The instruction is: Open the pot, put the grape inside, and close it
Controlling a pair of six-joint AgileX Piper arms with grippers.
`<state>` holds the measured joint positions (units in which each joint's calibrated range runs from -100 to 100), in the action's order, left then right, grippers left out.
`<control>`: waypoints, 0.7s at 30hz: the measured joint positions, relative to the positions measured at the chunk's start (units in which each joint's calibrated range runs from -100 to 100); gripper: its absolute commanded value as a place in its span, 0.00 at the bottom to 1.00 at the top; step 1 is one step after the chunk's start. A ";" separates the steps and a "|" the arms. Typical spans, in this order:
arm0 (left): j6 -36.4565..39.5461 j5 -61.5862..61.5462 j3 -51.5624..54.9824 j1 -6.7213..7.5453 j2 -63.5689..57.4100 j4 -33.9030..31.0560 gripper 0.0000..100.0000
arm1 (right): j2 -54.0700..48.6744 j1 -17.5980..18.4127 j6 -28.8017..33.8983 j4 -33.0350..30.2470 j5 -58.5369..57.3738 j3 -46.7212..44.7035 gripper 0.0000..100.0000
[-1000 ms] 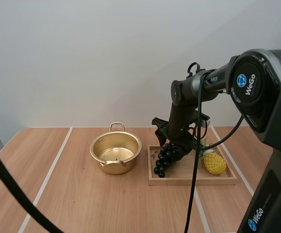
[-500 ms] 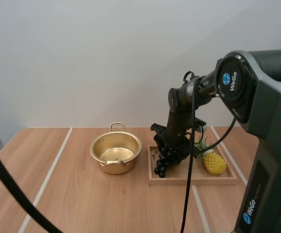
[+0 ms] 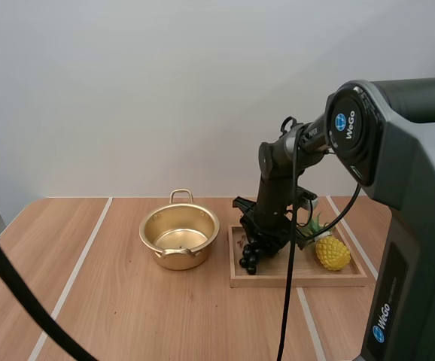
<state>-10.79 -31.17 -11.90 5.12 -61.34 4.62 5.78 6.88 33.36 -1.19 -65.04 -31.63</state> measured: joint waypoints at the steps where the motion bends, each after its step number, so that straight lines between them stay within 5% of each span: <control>1: 0.00 0.00 0.00 0.00 0.00 0.00 0.00 | 0.00 0.00 0.00 -0.13 -0.67 0.00 0.00; 13: 0.00 0.00 0.00 0.00 0.00 0.00 0.00 | -1.23 0.00 -1.16 -1.06 -1.48 0.00 0.00; 21: 0.00 0.00 0.00 0.00 0.00 0.00 0.00 | -15.60 0.00 -6.23 -1.33 0.83 0.00 0.00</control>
<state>-10.79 -31.17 -11.90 5.12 -61.34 4.62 -9.82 6.88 27.13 -2.51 -64.21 -31.63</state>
